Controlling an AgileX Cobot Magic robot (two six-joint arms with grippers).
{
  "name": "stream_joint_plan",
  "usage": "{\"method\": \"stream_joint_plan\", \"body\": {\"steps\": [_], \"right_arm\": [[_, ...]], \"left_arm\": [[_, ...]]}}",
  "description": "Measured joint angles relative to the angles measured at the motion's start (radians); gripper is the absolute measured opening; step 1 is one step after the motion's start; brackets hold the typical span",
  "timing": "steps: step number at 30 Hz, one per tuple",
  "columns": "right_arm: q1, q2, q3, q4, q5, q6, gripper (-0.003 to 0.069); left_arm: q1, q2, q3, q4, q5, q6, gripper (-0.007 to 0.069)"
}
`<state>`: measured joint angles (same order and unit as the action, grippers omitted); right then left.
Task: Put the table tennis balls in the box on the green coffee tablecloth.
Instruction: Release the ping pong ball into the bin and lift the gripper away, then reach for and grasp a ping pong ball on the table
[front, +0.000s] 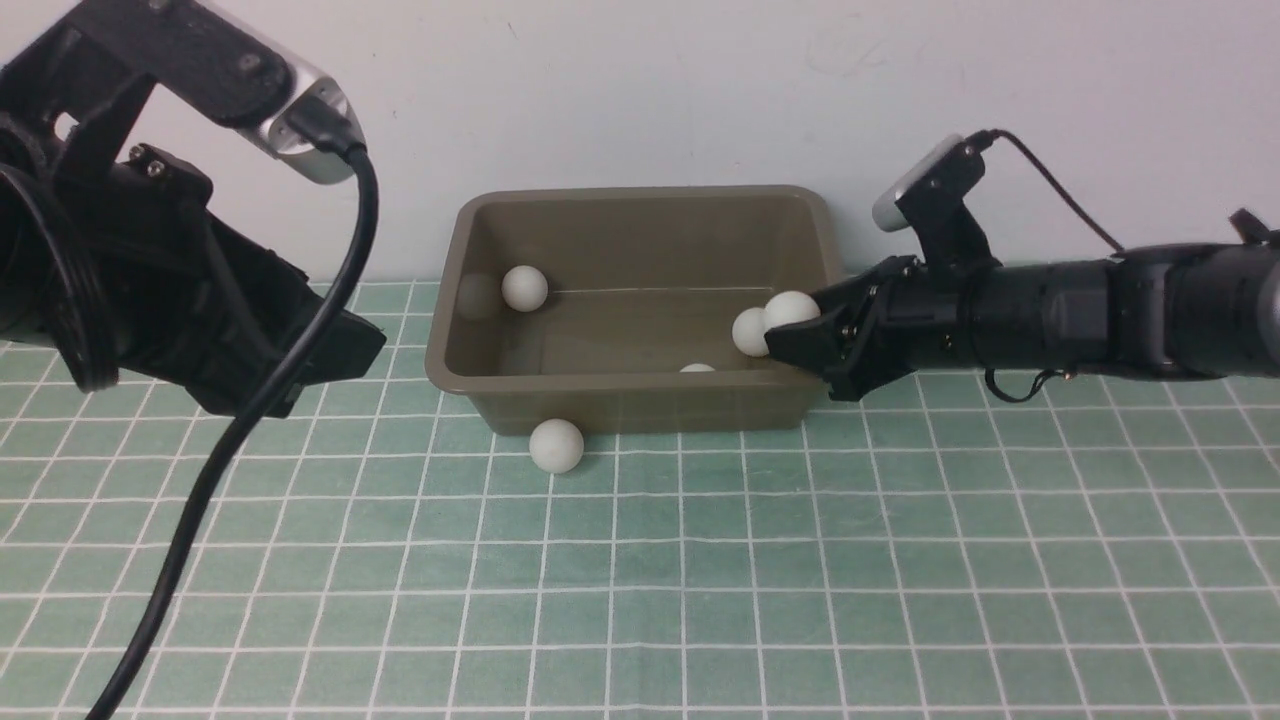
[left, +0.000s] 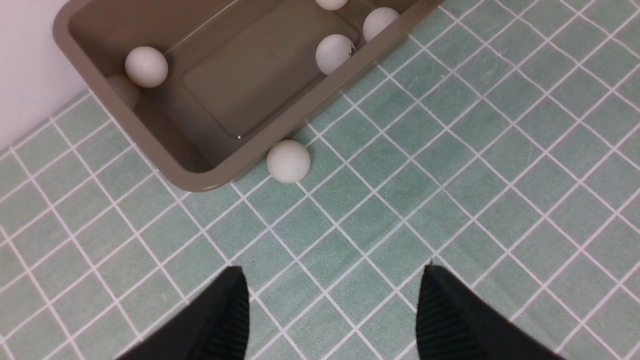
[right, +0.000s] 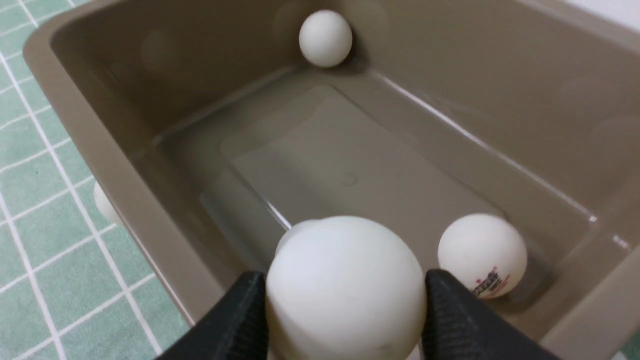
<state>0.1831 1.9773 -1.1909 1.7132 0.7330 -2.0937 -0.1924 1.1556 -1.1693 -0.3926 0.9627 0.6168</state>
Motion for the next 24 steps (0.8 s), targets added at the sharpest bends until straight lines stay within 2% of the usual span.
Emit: {"method": "stream_joint_plan", "body": {"steps": [3, 7, 8, 11, 15, 18, 19, 21, 24], "right_arm": [[0.000, 0.002, 0.000, 0.000, 0.000, -0.003, 0.0376], [0.000, -0.001, -0.009, -0.001, 0.001, -0.032, 0.0448], [0.000, -0.015, -0.013, -0.005, -0.006, -0.055, 0.0492], [-0.010, -0.069, -0.017, -0.006, -0.043, -0.071, 0.0522], [-0.045, -0.146, -0.018, -0.006, -0.145, -0.074, 0.0528], [-0.104, -0.215, -0.018, 0.001, -0.308, -0.063, 0.0530], [-0.107, -0.218, -0.018, 0.001, -0.308, -0.059, 0.0530], [-0.140, -0.239, -0.018, 0.001, -0.380, -0.004, 0.0529], [-0.165, -0.230, -0.018, -0.042, -0.397, 0.115, 0.0500]], "left_arm": [[0.000, 0.000, 0.000, 0.000, 0.000, 0.000, 0.0405], [0.000, 0.000, 0.000, 0.000, 0.000, 0.000, 0.0405], [0.000, 0.000, 0.000, 0.000, 0.000, 0.000, 0.0405], [0.000, 0.000, 0.000, 0.000, 0.000, 0.000, 0.0405], [0.000, 0.000, 0.000, 0.000, 0.000, 0.000, 0.0405], [0.000, 0.000, 0.000, 0.000, 0.000, 0.000, 0.0405], [0.000, 0.000, 0.000, 0.000, 0.000, 0.000, 0.0405], [0.000, 0.000, 0.000, -0.001, 0.000, 0.000, 0.0405], [0.000, 0.000, 0.000, -0.004, 0.000, 0.002, 0.0405]]}}
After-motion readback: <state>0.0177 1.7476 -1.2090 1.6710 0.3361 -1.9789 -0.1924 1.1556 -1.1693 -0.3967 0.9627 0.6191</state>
